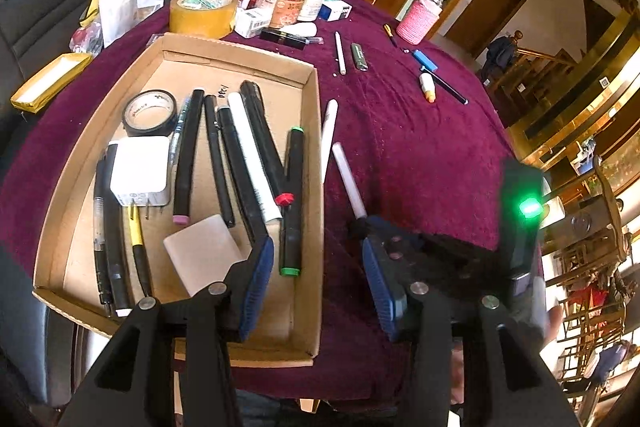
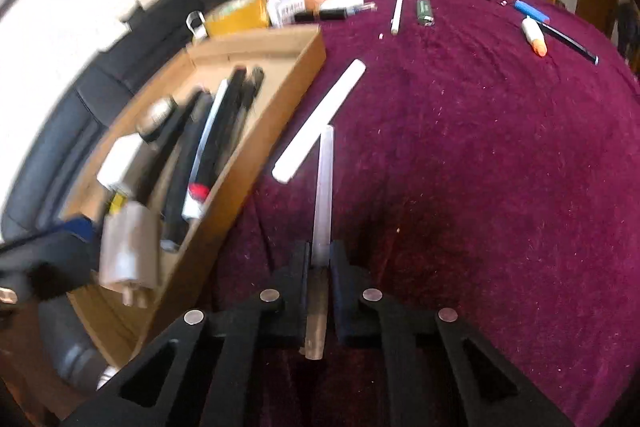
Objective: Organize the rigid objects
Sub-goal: 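Grasp a translucent white stick with the right tool while the left grasps a white pen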
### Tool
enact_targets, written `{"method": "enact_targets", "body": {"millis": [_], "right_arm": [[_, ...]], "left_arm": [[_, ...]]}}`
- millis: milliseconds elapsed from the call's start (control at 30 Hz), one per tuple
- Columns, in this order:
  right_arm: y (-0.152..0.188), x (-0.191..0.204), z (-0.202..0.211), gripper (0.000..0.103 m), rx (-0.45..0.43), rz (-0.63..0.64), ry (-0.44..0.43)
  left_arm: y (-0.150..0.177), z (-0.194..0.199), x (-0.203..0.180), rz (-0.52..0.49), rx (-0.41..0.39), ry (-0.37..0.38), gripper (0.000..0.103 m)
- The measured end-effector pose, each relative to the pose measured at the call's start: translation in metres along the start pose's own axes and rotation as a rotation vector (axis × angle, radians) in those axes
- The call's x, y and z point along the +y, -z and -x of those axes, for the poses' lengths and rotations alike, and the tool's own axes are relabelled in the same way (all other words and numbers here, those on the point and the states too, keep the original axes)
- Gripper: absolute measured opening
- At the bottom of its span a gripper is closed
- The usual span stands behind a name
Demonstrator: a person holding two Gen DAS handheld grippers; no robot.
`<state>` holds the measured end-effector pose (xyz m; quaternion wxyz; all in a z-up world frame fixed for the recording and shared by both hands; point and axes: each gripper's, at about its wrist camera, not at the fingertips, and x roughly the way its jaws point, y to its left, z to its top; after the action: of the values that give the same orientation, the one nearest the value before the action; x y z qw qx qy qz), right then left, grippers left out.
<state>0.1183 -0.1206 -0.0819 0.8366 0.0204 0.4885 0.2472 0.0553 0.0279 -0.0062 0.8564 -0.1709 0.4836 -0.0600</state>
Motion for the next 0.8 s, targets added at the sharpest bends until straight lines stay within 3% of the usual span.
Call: {"method": "enact_targets", "body": {"millis": [67, 233, 500, 600, 700, 800], "right_arm": [[-0.002, -0.016, 0.015, 0.01, -0.035, -0.047, -0.066], [-0.005, -0.057, 0.037, 0.009, -0.104, -0.137, -0.055], [-0.015, -0.14, 0.035, 0.009, -0.116, -0.299, -0.07], [-0.011, -0.149, 0.03, 0.009, -0.109, -0.333, -0.091], [-0.01, -0.147, 0.026, 0.009, -0.101, -0.337, -0.05], [-0.008, -0.146, 0.027, 0.009, -0.099, -0.34, -0.052]], "left_arm": [[-0.001, -0.001, -0.004, -0.012, 0.006, -0.008, 0.045], [-0.007, -0.014, -0.02, -0.044, 0.025, -0.014, 0.045], [-0.032, -0.043, -0.055, -0.13, 0.069, -0.036, 0.045], [-0.046, -0.059, -0.066, -0.158, 0.089, -0.046, 0.045], [-0.062, -0.084, -0.072, -0.166, 0.133, -0.038, 0.045], [-0.076, -0.105, -0.075, -0.175, 0.153, -0.08, 0.045]]}}
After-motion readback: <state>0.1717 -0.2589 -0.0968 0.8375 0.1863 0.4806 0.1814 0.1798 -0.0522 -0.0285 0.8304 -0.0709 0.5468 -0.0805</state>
